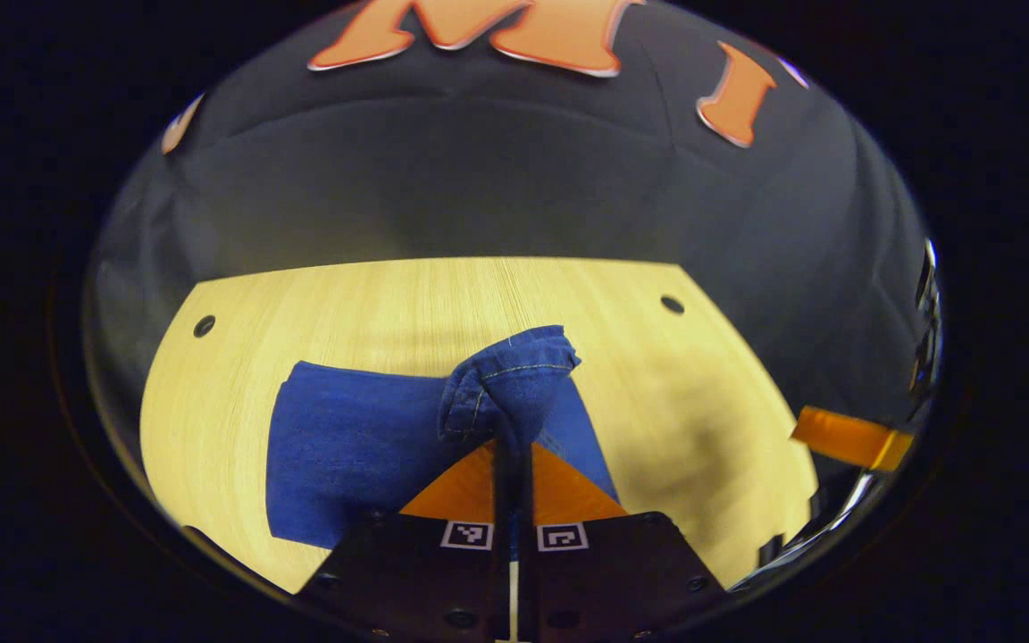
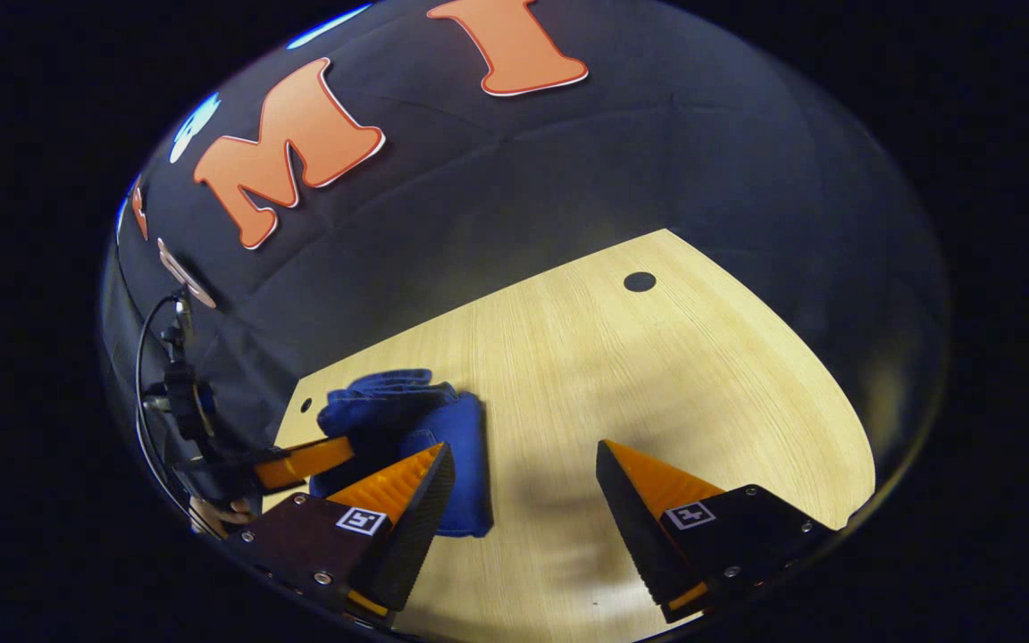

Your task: Grasp the waist and the cuffs of the jeans and fold them to make the two legs overlap; first hold the waist and fold one-third of the jeans toward the cuffs, then hold the cuffs and fold the remaining one-third in the same direction to finish folding.

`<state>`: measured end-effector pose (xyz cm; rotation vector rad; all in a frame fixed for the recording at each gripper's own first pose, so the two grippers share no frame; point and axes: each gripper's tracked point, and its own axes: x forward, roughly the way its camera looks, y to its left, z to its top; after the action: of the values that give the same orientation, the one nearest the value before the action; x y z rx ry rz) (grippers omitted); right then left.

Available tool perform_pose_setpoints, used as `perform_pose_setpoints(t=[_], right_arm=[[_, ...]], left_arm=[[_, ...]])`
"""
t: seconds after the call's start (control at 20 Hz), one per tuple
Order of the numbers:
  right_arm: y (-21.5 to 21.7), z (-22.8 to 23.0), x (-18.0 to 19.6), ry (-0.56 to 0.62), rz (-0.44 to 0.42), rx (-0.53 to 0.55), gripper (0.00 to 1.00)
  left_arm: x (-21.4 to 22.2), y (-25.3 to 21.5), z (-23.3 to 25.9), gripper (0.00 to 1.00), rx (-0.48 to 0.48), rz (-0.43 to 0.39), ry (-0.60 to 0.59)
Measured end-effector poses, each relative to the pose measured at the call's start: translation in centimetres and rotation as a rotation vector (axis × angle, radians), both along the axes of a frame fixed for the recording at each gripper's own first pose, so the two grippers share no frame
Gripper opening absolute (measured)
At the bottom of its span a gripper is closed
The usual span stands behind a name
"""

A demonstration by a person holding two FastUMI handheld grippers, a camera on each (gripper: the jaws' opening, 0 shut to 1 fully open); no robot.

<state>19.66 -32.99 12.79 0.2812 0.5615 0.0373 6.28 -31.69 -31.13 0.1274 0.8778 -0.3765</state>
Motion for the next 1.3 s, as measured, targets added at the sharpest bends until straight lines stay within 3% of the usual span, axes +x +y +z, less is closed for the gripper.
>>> perform_pose_setpoints(t=[0.15,0.3,0.4,0.5,0.6,0.75,1.0,1.3], right_arm=[[-0.3,-0.4,-0.5,0.008,0.001,-0.003,0.97],[-0.6,-0.6,-0.7,0.011,-0.002,-0.018,0.97],[-0.9,-0.6,-0.9,0.012,-0.005,-0.022,0.97],[-1.1,-0.7,-1.2,0.014,-0.008,-0.034,0.98],[-0.9,-0.8,-1.4,0.018,-0.007,-0.040,0.98],[-0.4,-0.5,-1.8,0.013,-0.002,-0.045,0.98],[1.3,0.8,-1.9,-0.009,0.010,-0.093,0.98],[4.8,6.2,-2.3,-0.162,0.055,-0.234,0.98]], left_arm=[[-0.6,-0.7,-2.7,0.04,0.141,-0.061,-0.038],[-1.6,-0.9,-3.8,0.05,0.206,-0.071,-0.025],[-2.4,-0.8,-4.7,0.08,0.204,-0.068,0.005],[-3.7,-2.5,-5.8,0.11,0.084,-0.079,0.075],[-5.8,-5.2,-5.9,0.47,-0.057,-0.090,0.167],[-6.9,-6.7,-5.2,1.00,-0.125,-0.103,0.183],[-4.4,-4.0,3.1,0.98,-0.133,-0.126,-0.042],[-2.7,4.7,14.5,0.98,-0.214,0.041,-0.310]])
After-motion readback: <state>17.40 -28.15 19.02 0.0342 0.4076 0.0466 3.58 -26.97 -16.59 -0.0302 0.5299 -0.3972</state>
